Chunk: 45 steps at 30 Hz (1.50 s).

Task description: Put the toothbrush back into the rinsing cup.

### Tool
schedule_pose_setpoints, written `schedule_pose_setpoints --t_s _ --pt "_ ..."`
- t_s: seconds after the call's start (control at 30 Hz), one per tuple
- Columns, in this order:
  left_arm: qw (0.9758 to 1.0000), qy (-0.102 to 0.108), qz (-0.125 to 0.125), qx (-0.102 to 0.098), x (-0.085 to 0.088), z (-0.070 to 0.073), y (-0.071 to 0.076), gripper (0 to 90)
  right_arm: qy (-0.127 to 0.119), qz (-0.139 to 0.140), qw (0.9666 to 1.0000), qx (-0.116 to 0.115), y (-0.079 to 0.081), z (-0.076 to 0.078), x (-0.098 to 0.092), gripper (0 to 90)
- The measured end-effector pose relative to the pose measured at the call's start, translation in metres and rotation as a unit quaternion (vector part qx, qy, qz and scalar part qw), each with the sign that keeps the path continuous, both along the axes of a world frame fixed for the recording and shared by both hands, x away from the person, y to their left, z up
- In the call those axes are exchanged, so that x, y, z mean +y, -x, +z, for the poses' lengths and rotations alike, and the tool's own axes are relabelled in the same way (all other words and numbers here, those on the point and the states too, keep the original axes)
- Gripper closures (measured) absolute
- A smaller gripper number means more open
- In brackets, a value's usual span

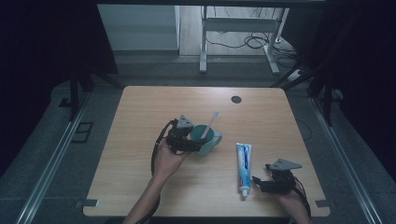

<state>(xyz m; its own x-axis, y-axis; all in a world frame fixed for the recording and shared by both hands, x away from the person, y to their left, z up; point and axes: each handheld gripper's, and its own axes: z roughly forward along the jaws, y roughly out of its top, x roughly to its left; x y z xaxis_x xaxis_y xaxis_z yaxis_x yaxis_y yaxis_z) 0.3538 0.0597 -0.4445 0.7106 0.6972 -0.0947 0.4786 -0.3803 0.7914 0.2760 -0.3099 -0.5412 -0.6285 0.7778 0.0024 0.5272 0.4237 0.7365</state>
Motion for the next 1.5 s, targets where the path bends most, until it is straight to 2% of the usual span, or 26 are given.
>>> schedule_pose_setpoints --t_s 0.23,0.63,1.07,1.5 --pt "0.9999 0.005 -0.012 0.009 0.000 0.004 0.009 19.4 0.000 0.000 1.0000 0.000 0.000 0.000 0.000 20.8" --pt "0.9995 0.026 -0.010 0.012 0.010 0.007 0.022 15.5 -0.001 -0.001 1.0000 0.000 0.000 0.000 0.000 20.8" --pt "0.9998 0.017 0.001 0.010 0.025 -0.001 0.036 13.7 0.000 0.000 1.0000 -0.001 0.000 0.000 0.000 20.8" --pt "0.9999 -0.009 0.006 0.007 0.034 -0.014 0.048 9.9 -0.001 -0.001 1.0000 0.000 0.000 0.000 0.000 20.8"
